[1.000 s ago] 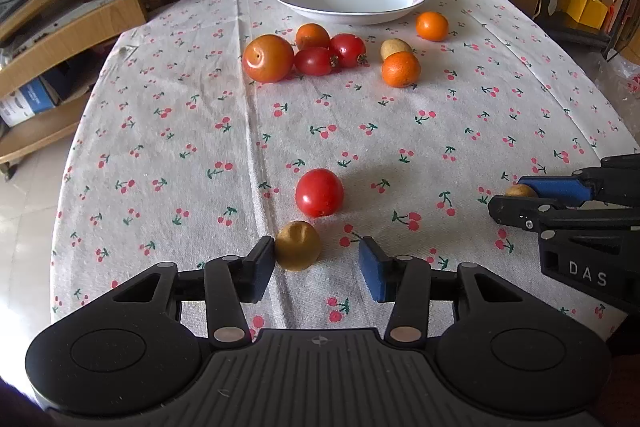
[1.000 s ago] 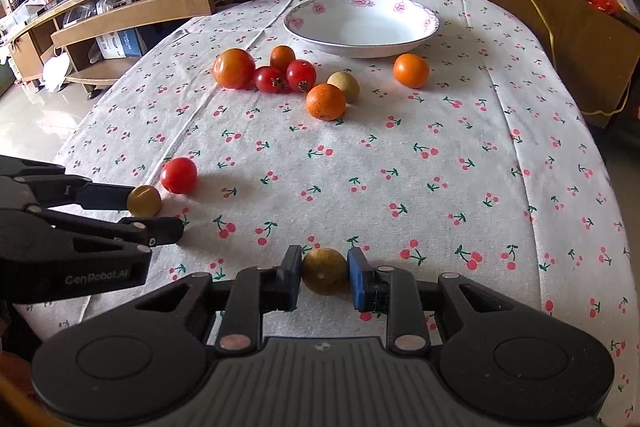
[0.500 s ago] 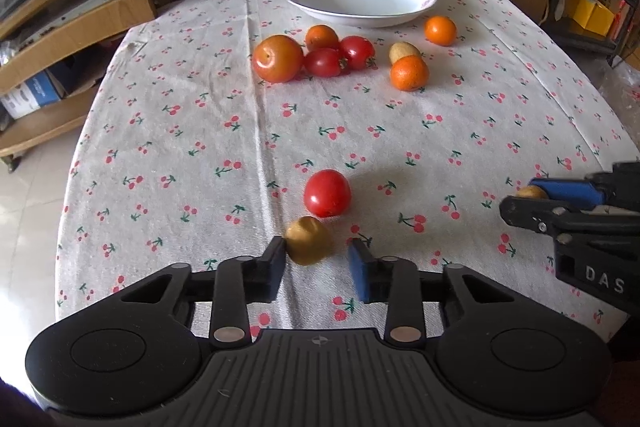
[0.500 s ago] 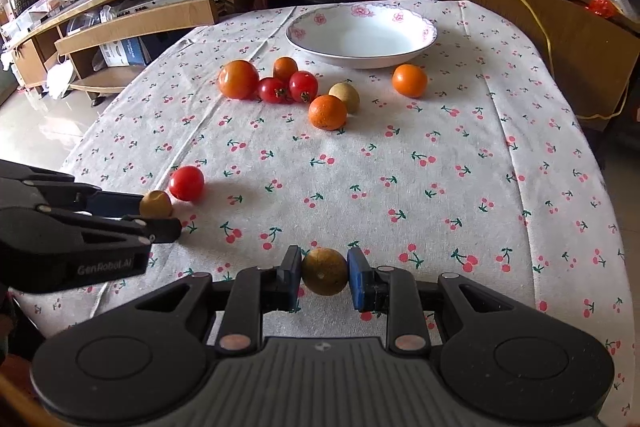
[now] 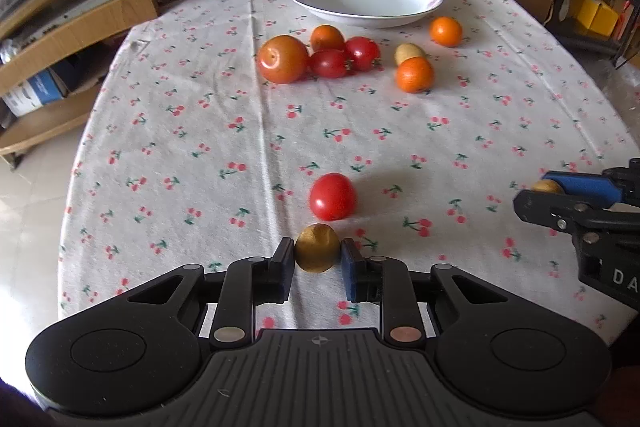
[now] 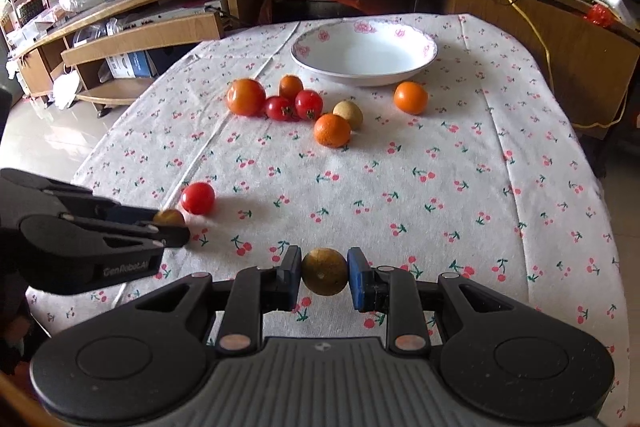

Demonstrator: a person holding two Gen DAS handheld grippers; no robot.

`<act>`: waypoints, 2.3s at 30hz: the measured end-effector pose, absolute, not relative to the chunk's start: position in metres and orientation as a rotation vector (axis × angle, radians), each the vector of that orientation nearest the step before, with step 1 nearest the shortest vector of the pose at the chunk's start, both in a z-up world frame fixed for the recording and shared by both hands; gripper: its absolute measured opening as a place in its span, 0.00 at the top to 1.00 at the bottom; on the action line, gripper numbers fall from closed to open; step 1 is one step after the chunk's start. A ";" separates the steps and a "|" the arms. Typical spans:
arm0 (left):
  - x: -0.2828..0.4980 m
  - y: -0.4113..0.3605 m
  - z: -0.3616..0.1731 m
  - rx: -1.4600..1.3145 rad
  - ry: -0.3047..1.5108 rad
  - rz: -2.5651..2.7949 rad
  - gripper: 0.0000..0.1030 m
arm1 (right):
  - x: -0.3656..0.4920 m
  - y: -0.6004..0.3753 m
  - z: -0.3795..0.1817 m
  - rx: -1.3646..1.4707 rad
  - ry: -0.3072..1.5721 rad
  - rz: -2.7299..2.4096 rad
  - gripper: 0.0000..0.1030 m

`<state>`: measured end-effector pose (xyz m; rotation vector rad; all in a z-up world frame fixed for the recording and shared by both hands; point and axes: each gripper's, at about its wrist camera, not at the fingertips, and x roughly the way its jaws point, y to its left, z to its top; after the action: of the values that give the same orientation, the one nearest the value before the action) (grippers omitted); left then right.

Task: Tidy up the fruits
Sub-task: 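Close right tool on the brown kiwi while left tool closes on the small brown fruit, then carry the kiwi with right tool while left tool carries its fruit over the white bowl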

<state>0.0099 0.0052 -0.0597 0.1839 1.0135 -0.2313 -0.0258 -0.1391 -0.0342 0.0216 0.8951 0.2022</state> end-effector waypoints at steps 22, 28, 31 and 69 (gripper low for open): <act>0.037 -0.029 -0.027 0.166 0.917 -0.330 0.69 | 0.011 -0.144 -0.013 0.066 0.878 0.190 0.74; 0.063 -0.033 -0.022 0.165 0.937 -0.340 0.69 | 0.039 -0.148 -0.008 0.071 0.917 0.193 0.74; 0.076 -0.035 -0.018 0.163 0.943 -0.343 0.69 | 0.055 -0.149 -0.006 0.061 0.935 0.192 0.74; 0.247 -0.065 -0.043 0.137 1.130 -0.291 0.68 | 0.275 -0.169 -0.045 -0.073 1.189 0.184 0.74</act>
<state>0.2473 -0.0652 -0.0430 0.1368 1.1305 -0.2910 0.2753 -0.1692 -0.0445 -0.0729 1.1886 0.1843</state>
